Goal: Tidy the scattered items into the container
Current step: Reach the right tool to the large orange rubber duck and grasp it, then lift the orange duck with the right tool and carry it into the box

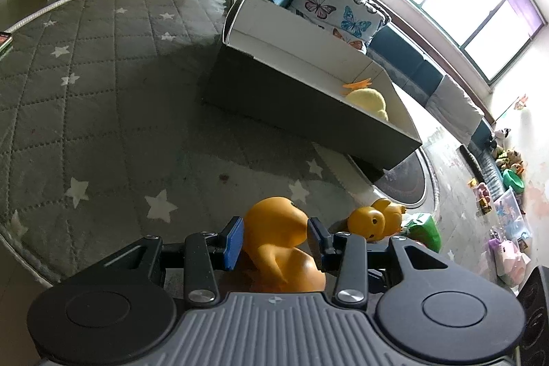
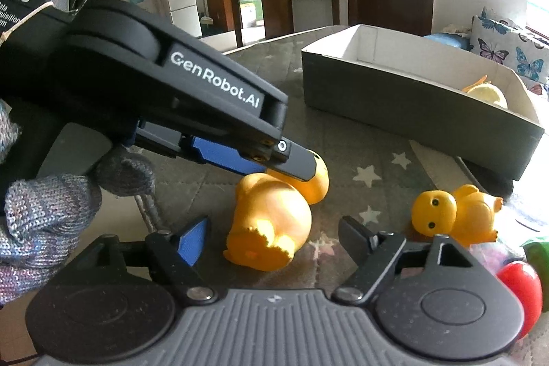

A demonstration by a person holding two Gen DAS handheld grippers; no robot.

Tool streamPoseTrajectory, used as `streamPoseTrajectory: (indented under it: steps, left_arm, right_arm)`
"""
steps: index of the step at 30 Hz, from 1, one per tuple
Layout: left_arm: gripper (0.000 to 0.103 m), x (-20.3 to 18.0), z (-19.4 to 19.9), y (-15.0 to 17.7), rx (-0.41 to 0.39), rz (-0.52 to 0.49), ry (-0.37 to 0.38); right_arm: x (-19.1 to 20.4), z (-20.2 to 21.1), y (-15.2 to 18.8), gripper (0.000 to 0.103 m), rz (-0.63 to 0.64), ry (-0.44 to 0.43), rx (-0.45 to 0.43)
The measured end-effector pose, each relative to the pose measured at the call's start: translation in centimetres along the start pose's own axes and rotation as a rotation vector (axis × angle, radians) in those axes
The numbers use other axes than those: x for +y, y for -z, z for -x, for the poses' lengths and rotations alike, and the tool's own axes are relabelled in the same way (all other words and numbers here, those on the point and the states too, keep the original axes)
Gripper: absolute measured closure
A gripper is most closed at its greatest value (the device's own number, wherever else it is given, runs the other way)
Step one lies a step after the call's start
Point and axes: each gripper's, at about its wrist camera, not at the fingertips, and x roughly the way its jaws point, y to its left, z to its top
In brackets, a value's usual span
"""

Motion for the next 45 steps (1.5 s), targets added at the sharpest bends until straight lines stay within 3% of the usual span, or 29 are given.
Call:
streamPoseTrajectory:
  steps: [10,18,20,31,45]
  left_arm:
    - [0.060,0.2,0.0,-0.4,-0.005,0.014,0.001]
    - [0.060,-0.2,-0.6,-0.9,0.004,0.017,-0.004]
    - [0.060,-0.2,-0.8,-1.0,0.006,0.022,-0.004]
    - [0.059,-0.4,-1.5,-1.5,0.012,0.040,-0.001]
    - [0.055,-0.9,-2.2,-1.9,0.030,0.015,-0.025]
  right_arm:
    - [-1.9,1.4,0.2,0.024,-0.036,0.058,-0.012]
    - [-1.9,1.4,-0.1,0.027,-0.031,0.045,-0.020]
    - [-1.7,1.1,-0.2,0.034,-0.026,0.034,-0.019]
    - [-1.3,0.2,-0.4,0.054,-0.031,-0.023,-0.009]
    - [-0.9,0.1,-0.4,0.055,-0.028,-0.015,-0.004]
